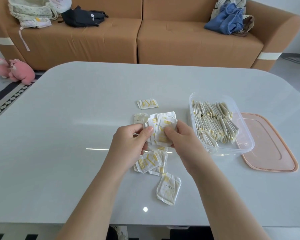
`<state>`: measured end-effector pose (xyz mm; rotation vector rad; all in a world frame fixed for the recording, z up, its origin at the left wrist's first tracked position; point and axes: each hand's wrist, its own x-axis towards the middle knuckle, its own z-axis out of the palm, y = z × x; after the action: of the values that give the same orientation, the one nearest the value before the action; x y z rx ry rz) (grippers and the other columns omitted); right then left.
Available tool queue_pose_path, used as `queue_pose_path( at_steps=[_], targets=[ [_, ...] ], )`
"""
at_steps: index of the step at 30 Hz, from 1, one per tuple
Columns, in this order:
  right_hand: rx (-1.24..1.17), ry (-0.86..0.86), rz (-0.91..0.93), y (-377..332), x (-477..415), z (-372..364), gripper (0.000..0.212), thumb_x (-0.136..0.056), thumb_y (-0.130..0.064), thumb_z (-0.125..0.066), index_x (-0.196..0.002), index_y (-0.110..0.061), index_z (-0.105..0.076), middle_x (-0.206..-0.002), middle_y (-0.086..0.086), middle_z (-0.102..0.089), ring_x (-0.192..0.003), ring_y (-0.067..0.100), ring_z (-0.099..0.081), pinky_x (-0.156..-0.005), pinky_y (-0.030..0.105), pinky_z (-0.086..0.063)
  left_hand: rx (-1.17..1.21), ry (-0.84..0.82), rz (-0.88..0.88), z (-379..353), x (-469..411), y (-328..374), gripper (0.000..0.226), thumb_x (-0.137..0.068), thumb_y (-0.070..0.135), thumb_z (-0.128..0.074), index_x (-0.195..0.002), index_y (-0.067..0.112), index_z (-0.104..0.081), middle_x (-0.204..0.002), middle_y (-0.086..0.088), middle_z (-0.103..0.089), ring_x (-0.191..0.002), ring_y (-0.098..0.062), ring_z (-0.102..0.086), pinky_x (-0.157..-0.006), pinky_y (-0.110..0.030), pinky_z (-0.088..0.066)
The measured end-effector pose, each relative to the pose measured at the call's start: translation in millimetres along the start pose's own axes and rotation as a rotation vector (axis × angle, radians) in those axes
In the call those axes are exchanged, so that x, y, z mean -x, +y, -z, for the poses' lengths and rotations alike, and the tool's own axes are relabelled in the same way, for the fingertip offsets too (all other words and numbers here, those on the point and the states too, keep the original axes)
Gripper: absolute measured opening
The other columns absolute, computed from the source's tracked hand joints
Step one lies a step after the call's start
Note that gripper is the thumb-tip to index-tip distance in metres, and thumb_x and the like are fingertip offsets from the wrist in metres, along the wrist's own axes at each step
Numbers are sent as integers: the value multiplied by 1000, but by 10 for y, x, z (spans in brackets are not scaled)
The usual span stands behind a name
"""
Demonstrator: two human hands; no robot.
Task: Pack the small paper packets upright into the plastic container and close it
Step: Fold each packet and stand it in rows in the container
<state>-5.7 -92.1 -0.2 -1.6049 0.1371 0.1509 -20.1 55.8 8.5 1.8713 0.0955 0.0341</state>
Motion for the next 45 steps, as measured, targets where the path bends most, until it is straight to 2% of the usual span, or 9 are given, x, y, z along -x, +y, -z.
queue_pose_path(
  at_steps=[5,11,19,23,28,32,36,39,45],
  targets=[
    [-45,-167,-59,-15,12,-33,23,-101,-13,-43,-110,-8,-63,-100,12,-70,-93,26,-68,-92,41,-54,28,-26,-13,-5,2,10,32,-95,23,-56,-72,2,-64,-55,-4,-55,-46,-8,-48,-48,-13,-41],
    [-51,-103,-67,13,-6,-23,21,-100,-10,-47,-108,-2,-64,-92,10,-68,-81,15,-66,-87,38,-56,100,13,28,-16,-21,-21,31,-96,30,-55,-82,8,-70,-57,1,-63,-53,-14,-62,-64,-31,-57],
    [326,-71,51,74,7,-106,31,-91,-33,-47,-99,-7,-62,-99,21,-66,-90,34,-64,-88,56,-50,-131,33,-63,-28,-30,-82,20,-94,15,-58,-85,3,-72,-69,-8,-68,-56,-14,-66,-52,-14,-50],
    [491,-13,143,102,-6,-81,26,-90,-32,-57,-97,-10,-66,-94,8,-68,-90,25,-61,-84,40,-50,-343,133,-221,-27,-68,-171,25,-92,17,-60,-73,1,-61,-74,-10,-55,-68,-29,-61,-63,-39,-54],
    [615,100,268,104,-36,-81,10,-88,-21,-65,-91,-16,-73,-86,-4,-59,-66,7,-47,-60,16,-34,-472,185,-256,-23,-92,-165,18,-91,15,-62,-74,8,-65,-76,-1,-48,-65,-17,-48,-61,-33,-37],
    [571,78,232,128,-55,-100,11,-87,-18,-65,-86,-9,-70,-76,7,-63,-56,8,-44,-54,17,-32,-475,120,-240,-23,-141,-201,25,-91,16,-58,-69,5,-54,-62,-6,-49,-60,-21,-42,-56,-34,-31],
    [574,39,161,188,-96,-82,6,-85,-16,-66,-82,-12,-69,-56,-10,-53,-51,4,-44,-50,14,-31,-493,32,-155,-30,-150,-235,15,-91,16,-58,-76,12,-59,-65,0,-55,-62,-20,-47,-55,-27,-33],
    [625,-14,98,265,-113,-117,8,-84,-13,-65,-90,-12,-71,-64,-6,-57,-65,12,-52,-59,21,-39,-514,-57,-57,-38,-155,-275,9,-92,15,-57,-93,20,-64,-79,2,-63,-72,-18,-55,-60,-25,-37],
    [567,17,159,247,-123,-98,7,-86,-15,-66,-89,-17,-71,-54,-10,-48,-48,0,-45,-51,12,-34,-426,6,-89,-13,-149,-231,7,-90,14,-61,-95,13,-66,-79,-5,-67,-75,-24,-61,-62,-22,-41]
  ],
)
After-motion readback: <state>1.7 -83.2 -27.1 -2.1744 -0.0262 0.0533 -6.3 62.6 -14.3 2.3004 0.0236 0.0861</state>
